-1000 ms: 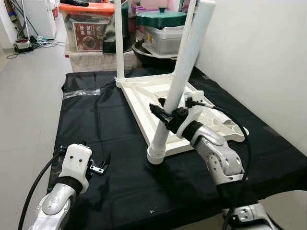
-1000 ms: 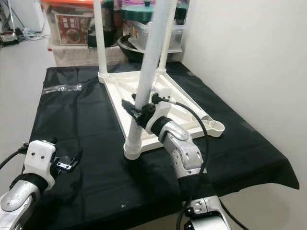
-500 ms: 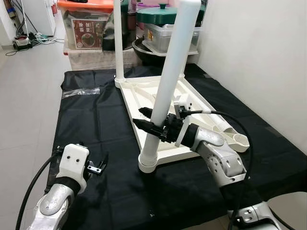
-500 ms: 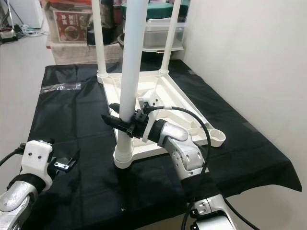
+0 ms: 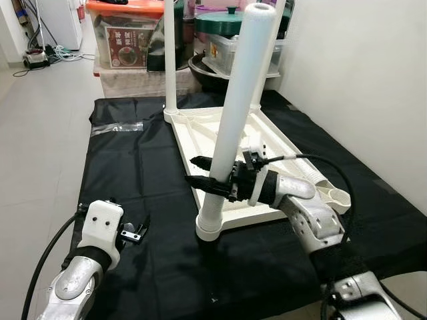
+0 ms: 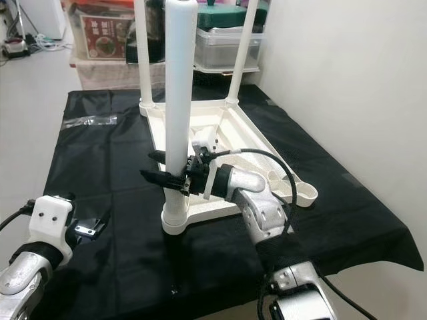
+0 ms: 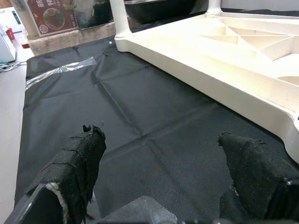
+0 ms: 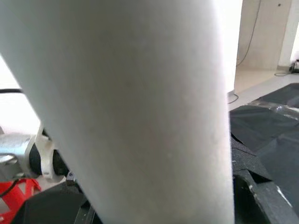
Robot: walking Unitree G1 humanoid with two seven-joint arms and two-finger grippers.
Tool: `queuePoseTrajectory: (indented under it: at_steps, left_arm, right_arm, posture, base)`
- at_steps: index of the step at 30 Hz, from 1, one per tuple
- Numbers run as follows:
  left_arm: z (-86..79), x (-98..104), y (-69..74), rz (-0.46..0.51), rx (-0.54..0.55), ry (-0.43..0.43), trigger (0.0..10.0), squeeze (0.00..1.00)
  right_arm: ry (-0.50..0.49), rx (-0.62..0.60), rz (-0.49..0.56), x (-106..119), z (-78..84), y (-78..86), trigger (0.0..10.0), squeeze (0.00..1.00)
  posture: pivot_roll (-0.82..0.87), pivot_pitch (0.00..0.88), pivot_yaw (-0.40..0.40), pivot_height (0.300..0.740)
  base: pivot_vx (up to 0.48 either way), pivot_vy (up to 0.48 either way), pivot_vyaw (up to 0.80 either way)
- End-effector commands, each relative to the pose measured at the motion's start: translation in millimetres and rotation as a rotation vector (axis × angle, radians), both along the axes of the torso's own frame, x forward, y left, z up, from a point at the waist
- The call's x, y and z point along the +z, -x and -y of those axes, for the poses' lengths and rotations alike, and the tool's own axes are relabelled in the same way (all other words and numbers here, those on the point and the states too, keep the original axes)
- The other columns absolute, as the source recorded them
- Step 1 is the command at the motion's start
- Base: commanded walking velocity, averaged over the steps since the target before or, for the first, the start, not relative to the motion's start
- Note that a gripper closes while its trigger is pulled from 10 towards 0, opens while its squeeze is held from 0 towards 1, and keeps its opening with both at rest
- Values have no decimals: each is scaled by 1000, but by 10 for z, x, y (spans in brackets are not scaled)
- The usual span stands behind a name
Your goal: Building children table
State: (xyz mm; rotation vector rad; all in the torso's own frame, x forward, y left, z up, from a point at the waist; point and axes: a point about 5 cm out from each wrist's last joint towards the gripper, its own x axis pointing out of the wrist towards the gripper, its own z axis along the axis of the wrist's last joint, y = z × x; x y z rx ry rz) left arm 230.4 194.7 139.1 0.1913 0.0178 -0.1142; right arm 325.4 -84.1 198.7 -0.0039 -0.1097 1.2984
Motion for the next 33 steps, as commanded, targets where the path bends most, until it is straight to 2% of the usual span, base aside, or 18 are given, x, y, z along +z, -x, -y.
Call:
queuePoseTrajectory:
  at_steps: [1,2,3,4,5,7,8,10,11,13,15,18,20,22,25,29,30,33]
  left_arm:
    - [12,-38,4,-20,3,18,10000,0]
    - [12,-38,4,-20,3,18,10000,0]
    - [9,-38,6,-20,4,18,10000,0]
    - [-1,-34,13,-20,11,18,10000,0]
    - [-1,-34,13,-20,11,18,10000,0]
    - [-18,-25,23,-17,21,15,10000,0]
    - [-18,-25,23,-17,21,15,10000,0]
    - [-32,-18,30,-16,29,12,10000,0]
    - [-32,-18,30,-16,29,12,10000,0]
    - [-42,-18,31,-20,36,2,10000,0]
    - [-42,-18,31,-20,36,2,10000,0]
    - [-64,3,19,-12,40,-7,10000,0]
    - [-64,3,19,-12,40,-7,10000,0]
    - [-97,-5,3,-23,60,-27,10000,0]
    - [-117,-14,-6,-34,80,-35,10000,0]
    - [-127,-11,-5,-34,83,-34,10000,0]
    - [-135,-12,-3,-35,84,-35,10000,0]
    - [-141,-12,-2,-35,84,-36,10000,0]
  right_arm:
    - [61,5,-198,-417,-46,49,0,0]
    - [61,5,-198,-417,-46,49,0,0]
    - [70,-71,-209,-446,-66,11,0,0]
    - [69,-307,-245,-503,-56,-107,0,0]
    - [69,-307,-245,-503,-56,-107,0,0]
    - [55,-594,-314,-577,29,-209,0,0]
    - [55,-594,-314,-577,29,-209,0,0]
    - [59,-800,-364,-661,136,-218,0,0]
    - [59,-800,-364,-661,136,-218,0,0]
    - [57,-978,-469,-789,237,-181,0,0]
    - [57,-978,-469,-789,237,-181,0,0]
    - [16,-1193,-434,-782,399,-171,0,0]
    - [16,-1193,-434,-782,399,-171,0,0]
    - [7,-1289,-425,-751,440,-170,0,0]
    - [19,-1338,-446,-756,429,-157,0,0]
    - [24,-1326,-466,-760,380,-149,0,0]
    - [25,-1305,-473,-754,343,-145,6392,0]
    - [25,-1291,-478,-750,319,-143,6392,0]
  posture:
    - [82,0,-101,740]
    - [82,0,-101,740]
    - [82,0,-102,740]
    - [78,0,-103,740]
    - [78,0,-103,740]
    - [80,0,-106,740]
    - [80,0,-106,740]
    - [79,0,-102,740]
    - [79,0,-102,740]
    - [79,0,-97,740]
    - [79,0,-97,740]
    - [78,0,-91,740]
    - [78,0,-91,740]
    - [80,0,-90,740]
    - [80,0,-90,740]
    - [82,0,-89,740]
    - [82,0,-87,740]
    - [82,0,-87,740]
  base:
    - [0,0,0]
    - [0,0,0]
    - [0,0,0]
    - [0,0,0]
    - [0,0,0]
    - [0,0,0]
    - [0,0,0]
    - [0,0,0]
    - [0,0,0]
    - [0,0,0]
    - [0,0,0]
    - [0,0,0]
    - [0,0,0]
    - [0,0,0]
    - [0,0,0]
    - [0,0,0]
    - [0,0,0]
    - [0,0,0]
